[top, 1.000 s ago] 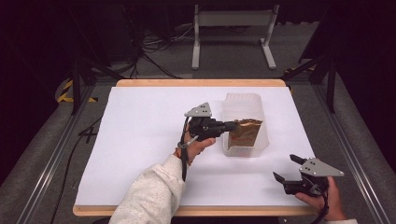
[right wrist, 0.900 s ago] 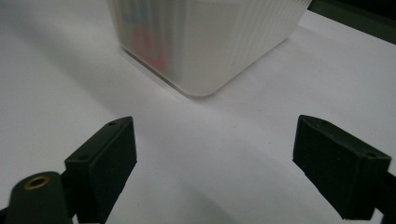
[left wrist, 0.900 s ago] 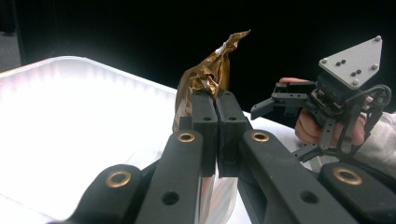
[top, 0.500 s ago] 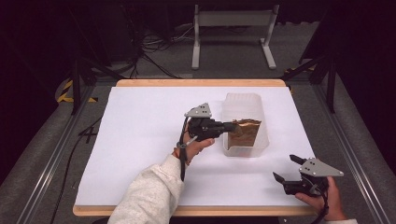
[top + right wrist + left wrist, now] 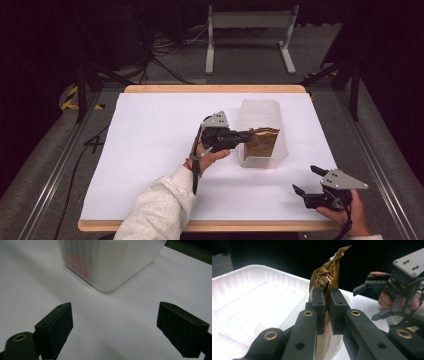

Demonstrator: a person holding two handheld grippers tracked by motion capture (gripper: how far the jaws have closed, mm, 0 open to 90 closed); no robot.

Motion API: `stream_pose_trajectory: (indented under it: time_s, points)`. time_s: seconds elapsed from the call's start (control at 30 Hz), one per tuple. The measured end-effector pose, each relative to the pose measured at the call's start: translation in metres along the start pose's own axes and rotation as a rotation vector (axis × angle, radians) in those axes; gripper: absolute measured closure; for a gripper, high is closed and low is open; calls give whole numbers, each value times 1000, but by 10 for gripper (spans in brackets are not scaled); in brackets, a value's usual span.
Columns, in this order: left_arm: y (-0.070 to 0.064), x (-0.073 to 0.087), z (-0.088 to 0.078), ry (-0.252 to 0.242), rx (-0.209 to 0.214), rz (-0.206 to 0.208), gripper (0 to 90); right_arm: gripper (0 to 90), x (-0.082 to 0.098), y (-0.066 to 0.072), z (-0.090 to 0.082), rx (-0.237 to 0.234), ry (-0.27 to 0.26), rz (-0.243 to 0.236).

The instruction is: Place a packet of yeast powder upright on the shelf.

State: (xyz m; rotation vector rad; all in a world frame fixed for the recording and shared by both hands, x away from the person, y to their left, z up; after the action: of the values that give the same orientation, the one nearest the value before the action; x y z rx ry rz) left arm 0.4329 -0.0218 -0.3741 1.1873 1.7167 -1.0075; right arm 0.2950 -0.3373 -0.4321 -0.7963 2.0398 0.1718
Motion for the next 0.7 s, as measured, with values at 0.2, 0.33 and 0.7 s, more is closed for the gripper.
stream_pose_trajectory:
  time_s: [0.2,0.33,0.7]
  points:
    - [-6,-5,2,40,-55,55,824,143,0,0,0,0,0,-1]
    - [-9,-6,1,60,-74,75,806,142,0,0,0,0,2,-1]
    - [-12,-7,-7,115,-144,118,730,141,0,0,0,0,3,-3]
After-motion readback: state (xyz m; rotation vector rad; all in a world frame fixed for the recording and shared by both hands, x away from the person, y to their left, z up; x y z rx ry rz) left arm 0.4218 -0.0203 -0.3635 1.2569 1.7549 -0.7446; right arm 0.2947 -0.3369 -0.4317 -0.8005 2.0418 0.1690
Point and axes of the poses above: each handheld gripper's, and its own axes: z roughly forward along the jaws, x roughly out of its underside, y roughly to its left, the point moved 2 cm from there along z, roughly forward along the jaws, and after that the axes turned 4 degrees about y, right-handed, at the moved point
